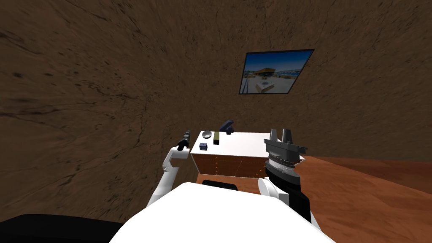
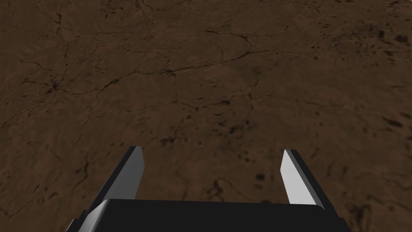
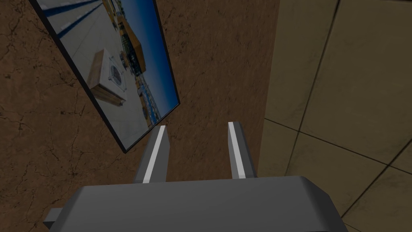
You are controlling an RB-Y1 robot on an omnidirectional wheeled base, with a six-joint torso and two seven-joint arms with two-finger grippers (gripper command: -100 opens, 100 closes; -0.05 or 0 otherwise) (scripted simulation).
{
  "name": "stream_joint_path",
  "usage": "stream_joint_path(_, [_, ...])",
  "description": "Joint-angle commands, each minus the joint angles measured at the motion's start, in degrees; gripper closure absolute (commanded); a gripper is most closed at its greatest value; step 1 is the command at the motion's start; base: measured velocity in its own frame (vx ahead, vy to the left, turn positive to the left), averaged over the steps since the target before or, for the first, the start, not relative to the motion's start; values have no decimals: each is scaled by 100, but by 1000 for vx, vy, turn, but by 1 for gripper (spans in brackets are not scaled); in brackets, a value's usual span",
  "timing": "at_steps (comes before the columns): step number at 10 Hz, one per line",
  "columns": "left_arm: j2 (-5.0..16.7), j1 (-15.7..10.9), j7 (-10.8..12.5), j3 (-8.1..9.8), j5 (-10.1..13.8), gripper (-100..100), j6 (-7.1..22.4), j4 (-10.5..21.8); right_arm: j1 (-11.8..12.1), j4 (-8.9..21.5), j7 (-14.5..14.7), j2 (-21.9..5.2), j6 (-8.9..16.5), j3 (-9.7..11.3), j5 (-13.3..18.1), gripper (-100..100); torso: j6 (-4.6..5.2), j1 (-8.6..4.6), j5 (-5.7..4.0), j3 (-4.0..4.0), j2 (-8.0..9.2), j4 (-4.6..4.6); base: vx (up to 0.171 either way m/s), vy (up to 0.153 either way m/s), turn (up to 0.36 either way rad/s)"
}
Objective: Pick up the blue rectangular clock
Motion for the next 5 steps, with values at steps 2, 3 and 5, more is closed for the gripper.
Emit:
stream_joint_path(2, [4,-229,-15,128,-17,-100,383,254,0,0,0,0,0,0,0,0,-1,1,0,1,2,0,3,-1,-22])
stream_joint_path(3, [4,-229,-15,128,-17,-100,511,254,0,0,0,0,0,0,0,0,1,1,0,0,0,0,7,0,-40])
stream_joint_path(5, [-6,-450,-32,246,-38,-100,779,513,0,0,0,0,0,0,0,0,0,0,0,1,1,0,6,0,-44])
